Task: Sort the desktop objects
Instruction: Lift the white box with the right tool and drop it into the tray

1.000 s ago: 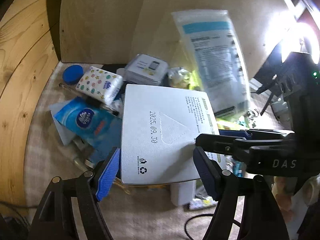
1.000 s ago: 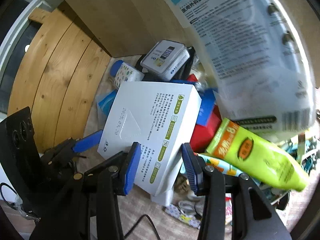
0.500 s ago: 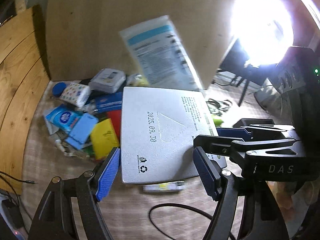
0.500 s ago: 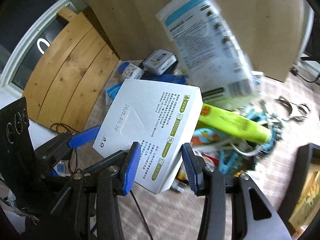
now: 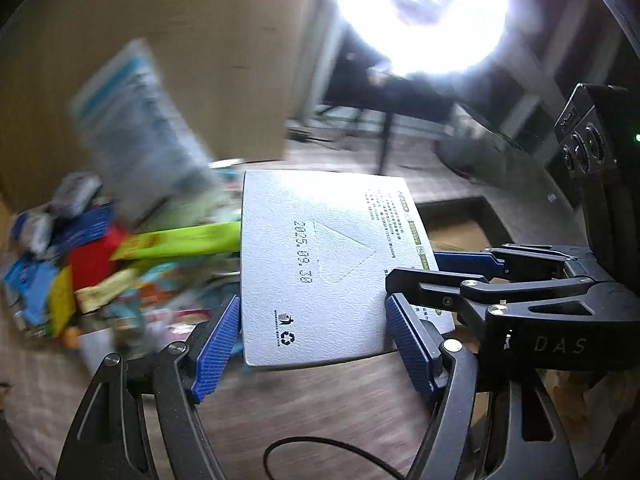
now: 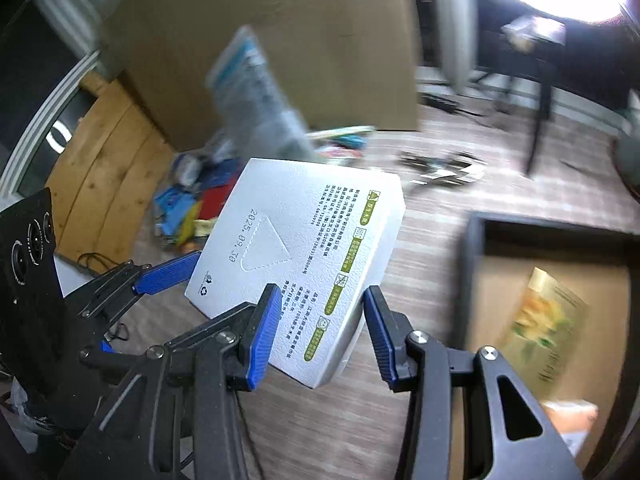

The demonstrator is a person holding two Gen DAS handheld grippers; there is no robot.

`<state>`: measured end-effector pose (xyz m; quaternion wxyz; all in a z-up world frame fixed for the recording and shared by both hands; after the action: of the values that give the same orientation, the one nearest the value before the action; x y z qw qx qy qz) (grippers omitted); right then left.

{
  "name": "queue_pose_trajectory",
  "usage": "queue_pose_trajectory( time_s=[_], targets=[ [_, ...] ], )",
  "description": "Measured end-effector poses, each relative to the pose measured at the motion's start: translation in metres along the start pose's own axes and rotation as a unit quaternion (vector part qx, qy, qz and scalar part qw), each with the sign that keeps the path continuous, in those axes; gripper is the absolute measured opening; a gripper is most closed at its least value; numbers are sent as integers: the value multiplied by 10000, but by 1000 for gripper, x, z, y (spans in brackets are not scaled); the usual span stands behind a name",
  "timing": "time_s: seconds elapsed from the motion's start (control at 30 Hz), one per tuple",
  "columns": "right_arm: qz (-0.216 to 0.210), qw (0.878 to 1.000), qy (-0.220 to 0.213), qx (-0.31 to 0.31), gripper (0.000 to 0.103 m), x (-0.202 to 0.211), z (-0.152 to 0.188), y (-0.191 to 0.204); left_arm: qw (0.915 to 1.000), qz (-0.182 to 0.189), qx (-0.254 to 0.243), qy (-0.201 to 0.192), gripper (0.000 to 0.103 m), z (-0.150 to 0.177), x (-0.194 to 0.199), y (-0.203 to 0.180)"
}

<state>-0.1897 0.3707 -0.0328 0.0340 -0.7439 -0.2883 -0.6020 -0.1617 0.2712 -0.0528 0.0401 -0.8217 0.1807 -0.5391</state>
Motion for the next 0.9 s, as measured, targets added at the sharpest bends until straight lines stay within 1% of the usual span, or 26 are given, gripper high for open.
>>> queue_pose_trajectory(
  time_s=[0.13,0.2,0.33,0.37,0.43,0.53,0.63,0.67,0.7,0.77,0.8,0.9],
  targets=[
    [172,9992,-60,-359,43,22,13,-54,9993,264,-246,117,71,-9,-24,-49],
    [294,9979,-98,-568,43,33,22,-82,9986,347,-369,171,71,-13,-36,-73],
    [409,9952,-115,-882,43,47,37,-130,9964,503,-604,316,71,-20,-61,-115],
    [432,9946,-120,-931,43,49,39,-138,9958,503,-681,351,71,-22,-68,-127],
    [521,9929,-147,-1061,43,55,46,-159,9951,479,-774,378,71,-24,-76,-139],
    [593,9910,-162,-1188,43,57,51,-181,9948,422,-842,380,71,-26,-87,-155],
    [633,9907,-120,-1201,43,58,54,-192,9947,325,-852,473,71,-24,-93,-159],
    [727,9902,-67,-1188,43,58,56,-195,9949,267,-855,469,71,-22,-92,-159],
    [1049,9877,-36,-1160,44,59,58,-198,9949,194,-876,456,71,-20,-89,-157],
    [1392,9847,-75,-1050,45,62,60,-197,9953,50,-847,460,71,-16,-84,-146],
    [1436,9846,-116,-992,46,64,62,-195,9958,-13,-779,473,70,-13,-78,-138],
    [1211,9889,-147,-854,46,67,60,-183,9972,-163,-539,489,70,-8,-66,-110]
  ],
)
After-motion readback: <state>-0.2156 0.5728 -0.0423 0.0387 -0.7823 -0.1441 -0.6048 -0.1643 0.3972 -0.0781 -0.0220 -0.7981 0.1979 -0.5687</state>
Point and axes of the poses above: each gripper's, at about its wrist camera, not at the fingertips, and x roughly against the way its jaws point, y to its left, z to its underside, the point moved 3 cm from there along -x, roughly the way its jaws point, and after that the axes turned 9 degrees about y, right-handed, at the moved point
